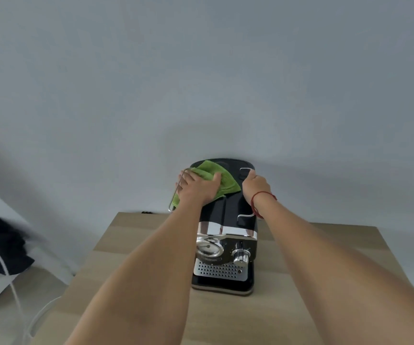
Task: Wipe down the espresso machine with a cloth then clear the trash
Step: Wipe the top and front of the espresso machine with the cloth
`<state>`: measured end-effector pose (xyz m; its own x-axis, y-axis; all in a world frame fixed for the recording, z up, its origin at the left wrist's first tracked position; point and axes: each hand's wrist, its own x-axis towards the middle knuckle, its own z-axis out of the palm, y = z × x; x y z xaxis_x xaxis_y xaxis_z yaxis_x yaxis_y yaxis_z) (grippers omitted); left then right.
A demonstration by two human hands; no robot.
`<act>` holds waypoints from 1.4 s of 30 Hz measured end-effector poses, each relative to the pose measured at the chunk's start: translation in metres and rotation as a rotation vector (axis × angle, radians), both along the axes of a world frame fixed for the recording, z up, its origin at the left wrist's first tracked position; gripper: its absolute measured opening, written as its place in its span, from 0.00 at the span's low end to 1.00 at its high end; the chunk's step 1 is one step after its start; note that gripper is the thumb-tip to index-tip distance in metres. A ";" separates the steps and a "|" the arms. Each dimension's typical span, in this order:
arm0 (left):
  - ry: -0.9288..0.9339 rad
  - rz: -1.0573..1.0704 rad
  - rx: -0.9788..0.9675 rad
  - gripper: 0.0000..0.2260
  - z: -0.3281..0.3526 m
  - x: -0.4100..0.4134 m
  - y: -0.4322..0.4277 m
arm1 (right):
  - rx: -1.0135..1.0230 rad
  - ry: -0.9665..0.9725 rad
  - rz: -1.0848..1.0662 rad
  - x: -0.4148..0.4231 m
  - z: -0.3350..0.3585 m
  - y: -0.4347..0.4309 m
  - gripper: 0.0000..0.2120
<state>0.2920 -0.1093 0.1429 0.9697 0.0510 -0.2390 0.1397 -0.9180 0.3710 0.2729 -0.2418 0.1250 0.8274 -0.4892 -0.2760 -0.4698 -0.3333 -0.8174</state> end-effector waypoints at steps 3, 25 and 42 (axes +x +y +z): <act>-0.074 -0.190 0.080 0.38 -0.004 -0.028 0.002 | -0.024 0.017 -0.005 -0.003 0.004 0.000 0.27; -0.494 -0.513 -0.155 0.24 -0.037 -0.147 0.095 | -0.252 0.054 -0.106 -0.061 0.011 0.040 0.18; -0.578 0.003 -0.596 0.24 -0.087 -0.144 0.084 | -0.306 0.007 -0.149 -0.054 -0.001 0.041 0.18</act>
<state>0.1478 -0.0255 0.0555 0.9480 0.0758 0.3090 -0.2203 -0.5445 0.8093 0.2193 -0.2012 0.1244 0.7389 -0.6659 -0.1032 -0.5374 -0.4899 -0.6864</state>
